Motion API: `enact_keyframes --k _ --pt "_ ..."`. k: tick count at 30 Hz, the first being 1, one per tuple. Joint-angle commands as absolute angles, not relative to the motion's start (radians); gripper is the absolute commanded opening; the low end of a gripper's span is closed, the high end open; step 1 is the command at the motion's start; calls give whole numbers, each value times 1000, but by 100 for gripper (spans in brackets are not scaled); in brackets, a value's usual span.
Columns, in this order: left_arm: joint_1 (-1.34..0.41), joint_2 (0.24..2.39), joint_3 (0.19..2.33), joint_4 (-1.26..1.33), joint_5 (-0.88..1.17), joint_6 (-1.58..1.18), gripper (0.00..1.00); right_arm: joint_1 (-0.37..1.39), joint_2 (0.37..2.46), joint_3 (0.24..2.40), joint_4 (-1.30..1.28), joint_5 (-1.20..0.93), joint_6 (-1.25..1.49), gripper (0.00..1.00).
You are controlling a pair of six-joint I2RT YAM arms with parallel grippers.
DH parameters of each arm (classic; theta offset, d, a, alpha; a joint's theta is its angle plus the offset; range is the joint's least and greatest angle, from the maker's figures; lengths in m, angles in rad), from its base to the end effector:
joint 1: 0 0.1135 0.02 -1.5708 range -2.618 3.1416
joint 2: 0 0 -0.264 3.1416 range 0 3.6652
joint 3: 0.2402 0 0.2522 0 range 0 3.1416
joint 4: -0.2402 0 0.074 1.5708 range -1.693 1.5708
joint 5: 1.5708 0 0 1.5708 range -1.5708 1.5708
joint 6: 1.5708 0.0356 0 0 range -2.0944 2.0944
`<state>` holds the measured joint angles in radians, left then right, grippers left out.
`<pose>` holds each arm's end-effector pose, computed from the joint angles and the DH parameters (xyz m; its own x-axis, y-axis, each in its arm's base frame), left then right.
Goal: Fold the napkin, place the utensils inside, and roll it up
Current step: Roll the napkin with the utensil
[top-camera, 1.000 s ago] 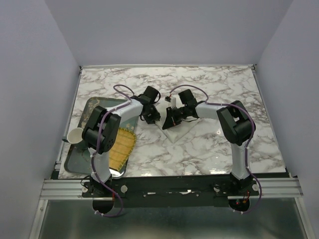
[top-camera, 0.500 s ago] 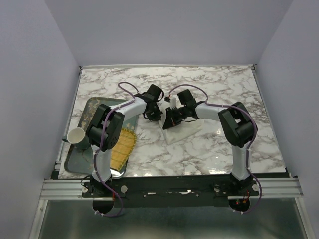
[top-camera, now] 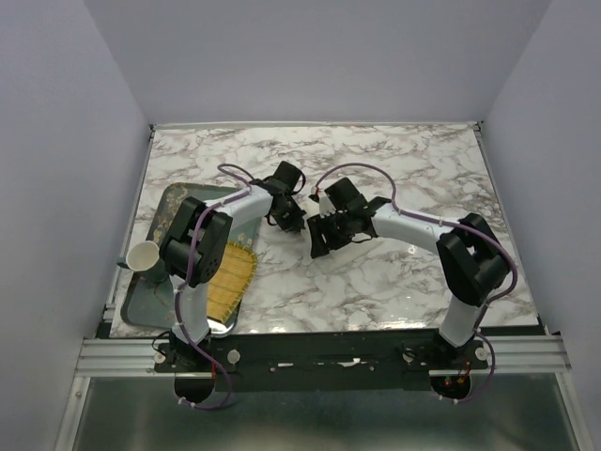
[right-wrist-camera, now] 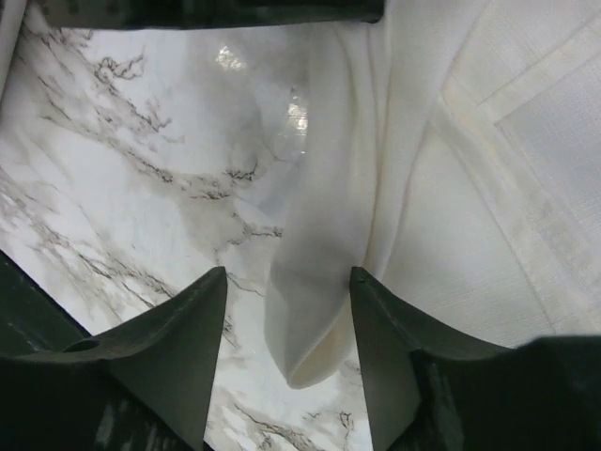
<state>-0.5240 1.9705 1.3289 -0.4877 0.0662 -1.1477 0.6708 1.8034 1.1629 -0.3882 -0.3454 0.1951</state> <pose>0.3466 -0.2030 0.1591 -0.7990 -0.5891 -0.1209 -0.4987 0.7614 -0.4142 0.2812 0.2386 0.1800 -0.7982 -0.4005 -0.4499 -0.5779 0.7198 0.3845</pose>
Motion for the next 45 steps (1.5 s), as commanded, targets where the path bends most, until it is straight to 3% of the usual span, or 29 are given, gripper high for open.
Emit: enact_keyframes --k 1,6,10,26,29,33,39,44,45 --pt "-537 1982 1273 -592 77 -1195 0 750 1758 1152 -402 -118 236 68" --pt "-548 1973 1256 -592 75 -1210 0 782 1805 1206 -397 -6 209 68" --pt "-549 1967 1256 -592 84 -1226 0 795 1851 1246 -393 66 186 58" --pt "-551 1945 1252 -592 104 -1250 0 833 1977 1263 -350 155 166 53" --pt "-552 1939 1246 -592 104 -1253 0 831 1997 1235 -330 179 190 46" --pt "-554 1931 1235 -591 120 -1255 0 831 2019 1212 -305 160 186 23" --pt "-540 1893 1214 -574 86 -1168 0 816 2011 1134 -204 -50 170 1" --pt "-525 1865 1195 -489 121 -1076 1 778 2008 1046 -85 -248 166 1" --pt "-526 1853 1195 -486 94 -1060 15 760 2006 1037 -74 -311 169 1"
